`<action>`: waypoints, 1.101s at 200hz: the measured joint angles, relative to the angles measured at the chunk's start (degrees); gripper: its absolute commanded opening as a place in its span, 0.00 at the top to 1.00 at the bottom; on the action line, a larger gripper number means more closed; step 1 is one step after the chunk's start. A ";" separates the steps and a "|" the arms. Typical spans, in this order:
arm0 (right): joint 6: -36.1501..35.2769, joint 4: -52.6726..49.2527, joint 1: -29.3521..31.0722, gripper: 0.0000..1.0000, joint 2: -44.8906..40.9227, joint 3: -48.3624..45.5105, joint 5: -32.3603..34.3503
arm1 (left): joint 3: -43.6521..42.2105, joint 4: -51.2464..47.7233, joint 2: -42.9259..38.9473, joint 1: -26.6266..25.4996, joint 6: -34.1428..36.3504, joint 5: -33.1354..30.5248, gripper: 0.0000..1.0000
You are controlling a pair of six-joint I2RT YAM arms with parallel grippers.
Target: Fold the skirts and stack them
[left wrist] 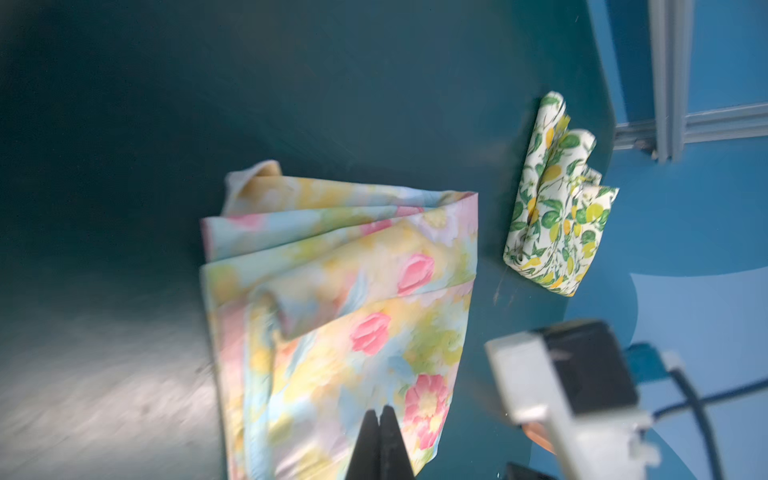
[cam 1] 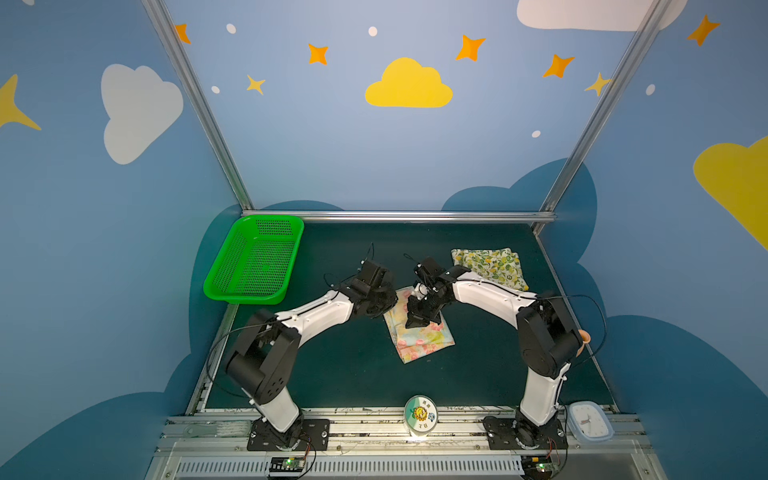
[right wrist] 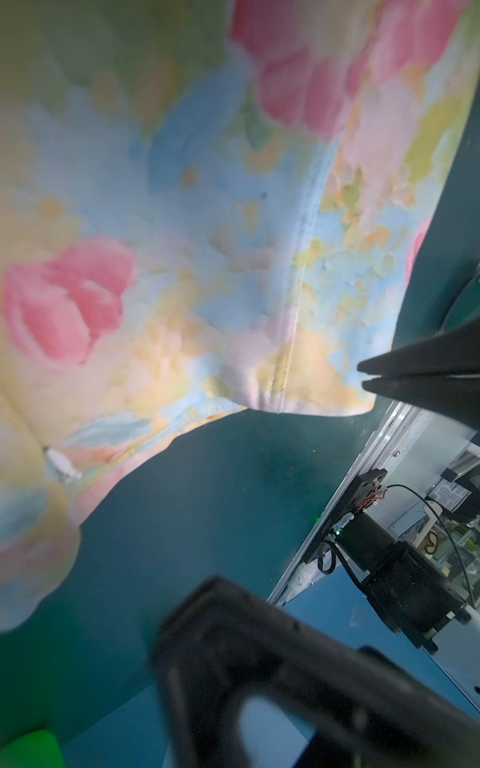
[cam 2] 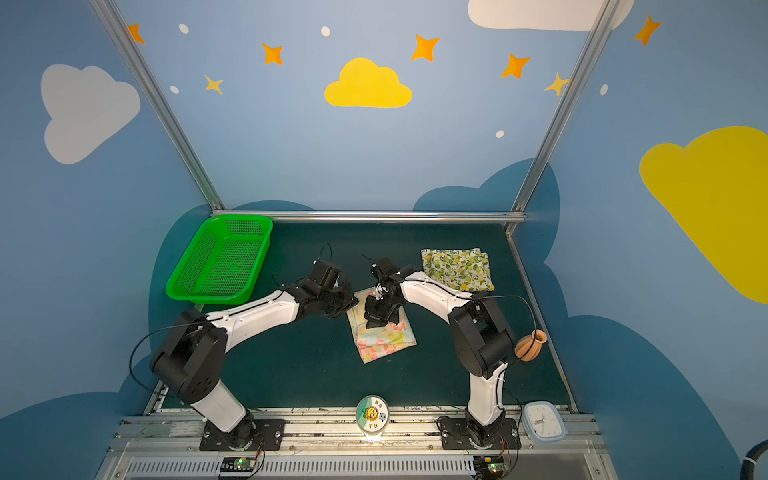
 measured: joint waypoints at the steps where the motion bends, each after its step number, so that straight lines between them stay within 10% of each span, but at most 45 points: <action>1: -0.02 0.09 0.04 0.98 0.00 -0.13 -0.07 | 0.13 0.00 0.15 0.00 0.00 0.07 0.96; 101: -2.12 4.63 2.38 1.00 5.33 -3.96 -3.50 | 9.16 0.70 16.76 2.89 0.33 3.26 0.96; 220: -3.69 0.83 0.37 1.00 -1.31 -4.33 -4.07 | 11.06 4.00 18.45 4.57 2.23 8.20 0.96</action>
